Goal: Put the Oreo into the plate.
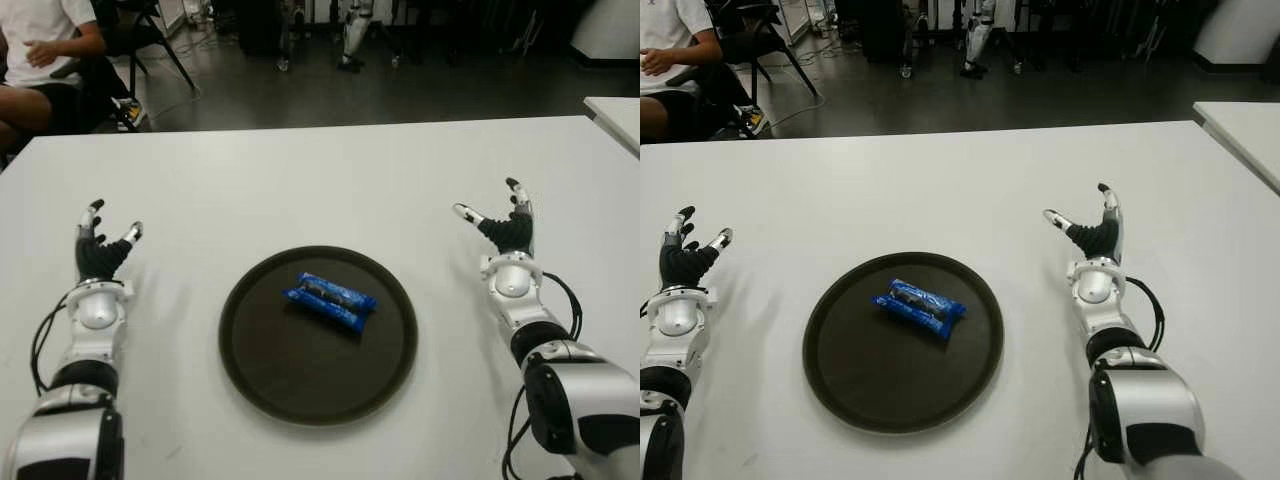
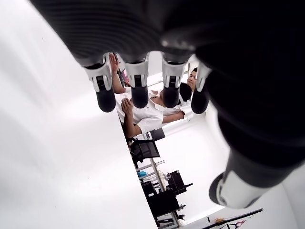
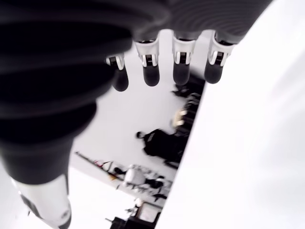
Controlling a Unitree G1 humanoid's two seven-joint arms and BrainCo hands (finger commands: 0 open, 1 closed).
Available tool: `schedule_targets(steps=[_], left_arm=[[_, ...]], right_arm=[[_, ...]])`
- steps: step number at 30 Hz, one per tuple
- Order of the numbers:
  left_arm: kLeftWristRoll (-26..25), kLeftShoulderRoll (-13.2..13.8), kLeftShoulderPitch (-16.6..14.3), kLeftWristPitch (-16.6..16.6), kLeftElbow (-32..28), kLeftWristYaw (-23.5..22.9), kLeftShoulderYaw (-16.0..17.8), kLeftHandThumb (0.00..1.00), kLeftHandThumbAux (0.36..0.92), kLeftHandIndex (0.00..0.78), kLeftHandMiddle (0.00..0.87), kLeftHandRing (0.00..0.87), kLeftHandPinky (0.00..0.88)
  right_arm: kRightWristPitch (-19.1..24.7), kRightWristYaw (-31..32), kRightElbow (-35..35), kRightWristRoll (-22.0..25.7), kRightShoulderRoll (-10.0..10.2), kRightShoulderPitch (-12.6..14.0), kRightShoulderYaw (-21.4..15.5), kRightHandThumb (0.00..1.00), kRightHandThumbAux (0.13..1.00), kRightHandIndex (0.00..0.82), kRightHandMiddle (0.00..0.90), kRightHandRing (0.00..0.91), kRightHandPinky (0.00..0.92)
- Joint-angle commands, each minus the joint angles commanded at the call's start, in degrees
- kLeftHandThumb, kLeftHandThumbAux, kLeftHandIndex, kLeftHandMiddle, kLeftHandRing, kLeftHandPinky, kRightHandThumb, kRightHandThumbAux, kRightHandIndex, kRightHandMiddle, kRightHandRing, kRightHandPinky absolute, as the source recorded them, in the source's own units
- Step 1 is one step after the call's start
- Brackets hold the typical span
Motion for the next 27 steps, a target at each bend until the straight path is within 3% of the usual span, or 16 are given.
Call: schedule_targets(steps=[11, 27], left_arm=[[0.5, 0.3, 0.1, 0.5, -0.1, 0.2, -0.5, 0.000, 0.700, 0.000, 0.000, 0.000, 0.000], [0.0, -0.1, -0.1, 0.2, 0.0, 0.3, 0.0, 0.000, 0.722, 0.000, 0.000, 0.000, 0.000]], right_arm=[[0.3, 0.6, -0.6, 0.8, 0.4, 0.2, 0.0, 0.000, 0.754, 0.001, 0.000, 0.000, 0.000], [1.8, 0.5, -0.1, -0.3, -0.3, 0.0, 0.4, 0.000, 0.736, 0.001, 0.000, 0.000, 0.000]])
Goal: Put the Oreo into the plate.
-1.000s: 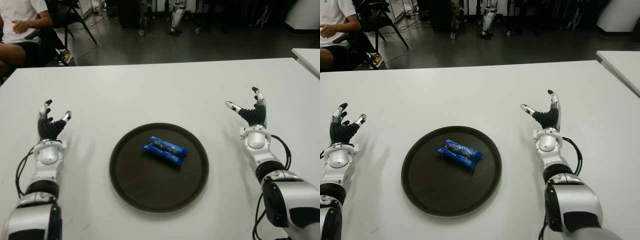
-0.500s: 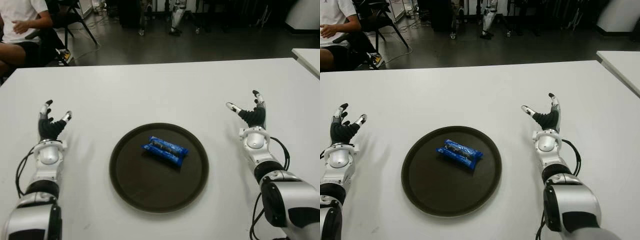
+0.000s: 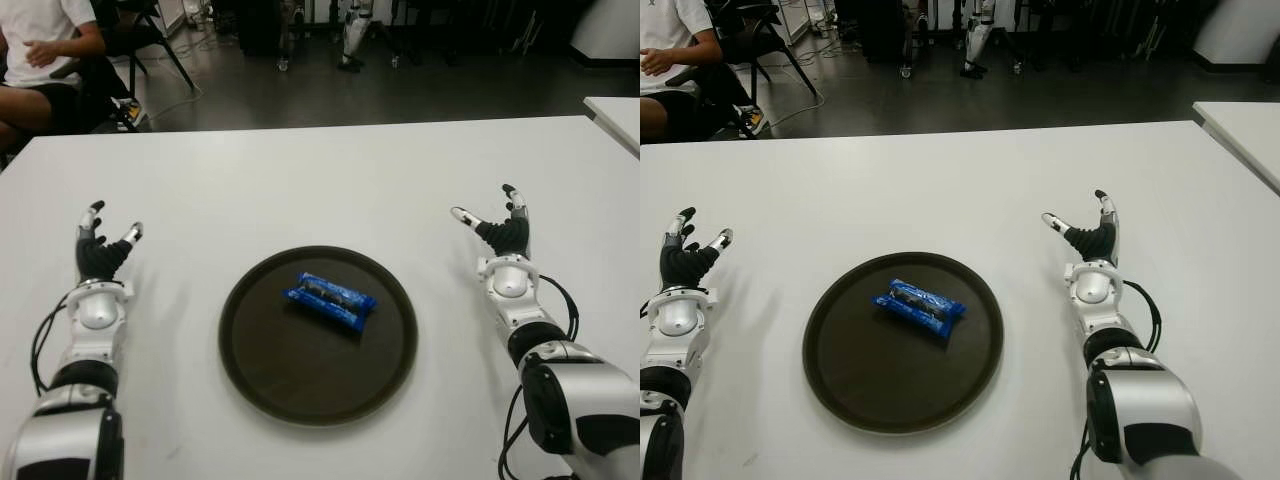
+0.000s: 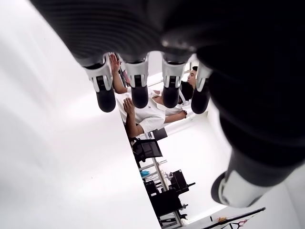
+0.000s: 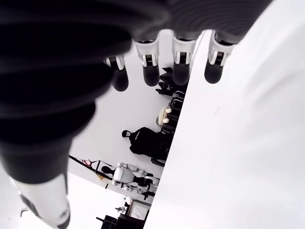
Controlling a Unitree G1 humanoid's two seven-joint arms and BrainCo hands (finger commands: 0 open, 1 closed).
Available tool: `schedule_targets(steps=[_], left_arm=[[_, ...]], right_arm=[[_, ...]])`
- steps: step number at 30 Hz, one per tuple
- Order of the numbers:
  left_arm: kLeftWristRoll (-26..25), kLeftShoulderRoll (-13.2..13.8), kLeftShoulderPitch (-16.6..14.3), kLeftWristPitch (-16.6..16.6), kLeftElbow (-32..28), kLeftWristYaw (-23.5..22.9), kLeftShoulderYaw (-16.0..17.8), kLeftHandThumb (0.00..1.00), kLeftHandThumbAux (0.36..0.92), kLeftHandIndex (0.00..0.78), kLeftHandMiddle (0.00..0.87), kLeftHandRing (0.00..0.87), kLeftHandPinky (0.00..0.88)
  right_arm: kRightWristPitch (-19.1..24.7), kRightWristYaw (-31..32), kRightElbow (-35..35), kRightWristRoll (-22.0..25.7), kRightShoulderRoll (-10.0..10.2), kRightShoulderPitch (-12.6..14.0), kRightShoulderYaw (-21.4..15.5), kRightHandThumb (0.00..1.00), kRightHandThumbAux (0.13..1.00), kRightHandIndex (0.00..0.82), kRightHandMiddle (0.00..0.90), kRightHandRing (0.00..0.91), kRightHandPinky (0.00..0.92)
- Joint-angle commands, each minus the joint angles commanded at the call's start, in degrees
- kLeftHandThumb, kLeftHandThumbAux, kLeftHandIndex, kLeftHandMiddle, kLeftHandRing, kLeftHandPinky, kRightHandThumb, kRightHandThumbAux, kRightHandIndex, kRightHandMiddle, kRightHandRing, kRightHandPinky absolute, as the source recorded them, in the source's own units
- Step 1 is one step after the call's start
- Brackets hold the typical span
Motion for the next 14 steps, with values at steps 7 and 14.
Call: schedule_targets(steps=[7, 14], left_arm=[[-0.2, -0.1, 0.0, -0.4, -0.3, 0.0, 0.2, 0.000, 0.736, 0.000, 0.000, 0.000, 0.000], [-0.6, 0.0, -0.1, -0.1, 0.3, -0.7, 0.5, 0.000, 0.747, 0.000, 0.000, 0.000, 0.000]], right_arm=[[-0.4, 0.1, 0.0, -0.1, -0.1, 0.1, 0.3, 0.000, 0.733, 0.001, 0.000, 0.000, 0.000], [-1.1, -0.5, -0.1, -0.1, -0.1, 0.0, 0.5, 0.000, 0.753, 0.014, 0.000, 0.000, 0.000]])
